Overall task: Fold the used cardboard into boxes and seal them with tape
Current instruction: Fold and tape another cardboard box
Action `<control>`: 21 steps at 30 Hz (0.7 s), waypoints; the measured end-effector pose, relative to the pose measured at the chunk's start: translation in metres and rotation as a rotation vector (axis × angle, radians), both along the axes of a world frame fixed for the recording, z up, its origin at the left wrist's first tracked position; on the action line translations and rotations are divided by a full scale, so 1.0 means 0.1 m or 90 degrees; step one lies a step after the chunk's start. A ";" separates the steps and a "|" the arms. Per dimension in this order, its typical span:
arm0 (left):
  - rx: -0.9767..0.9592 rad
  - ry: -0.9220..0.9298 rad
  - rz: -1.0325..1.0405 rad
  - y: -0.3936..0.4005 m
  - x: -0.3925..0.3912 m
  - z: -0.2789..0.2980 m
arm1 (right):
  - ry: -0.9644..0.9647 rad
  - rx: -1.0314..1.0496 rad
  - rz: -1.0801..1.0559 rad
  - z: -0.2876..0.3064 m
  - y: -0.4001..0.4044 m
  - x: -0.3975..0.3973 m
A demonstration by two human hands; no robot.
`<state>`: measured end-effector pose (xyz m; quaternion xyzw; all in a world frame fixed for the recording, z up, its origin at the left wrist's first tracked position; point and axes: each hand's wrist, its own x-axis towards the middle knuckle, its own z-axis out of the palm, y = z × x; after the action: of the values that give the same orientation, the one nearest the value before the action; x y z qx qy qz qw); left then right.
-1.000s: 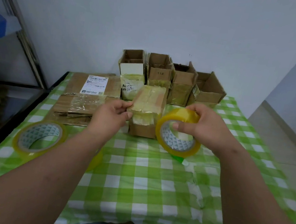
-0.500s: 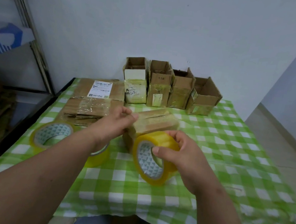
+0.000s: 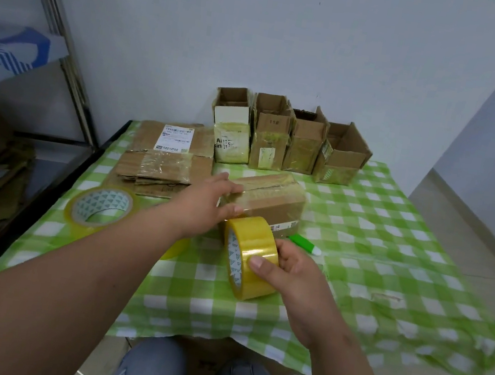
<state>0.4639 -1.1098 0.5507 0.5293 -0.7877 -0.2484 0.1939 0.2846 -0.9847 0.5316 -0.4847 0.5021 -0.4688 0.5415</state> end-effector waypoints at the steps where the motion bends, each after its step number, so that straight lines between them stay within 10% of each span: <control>1: 0.001 -0.018 -0.006 -0.01 0.00 0.02 | -0.004 -0.003 0.012 -0.03 0.02 0.01; 21: -0.040 -0.193 -0.055 -0.21 0.02 0.18 | -0.125 -0.027 -0.023 -0.17 0.05 0.16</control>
<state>0.4658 -1.1313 0.5687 0.5198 -0.8375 -0.1490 0.0786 0.3006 -0.9792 0.5142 -0.4386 0.4453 -0.5345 0.5690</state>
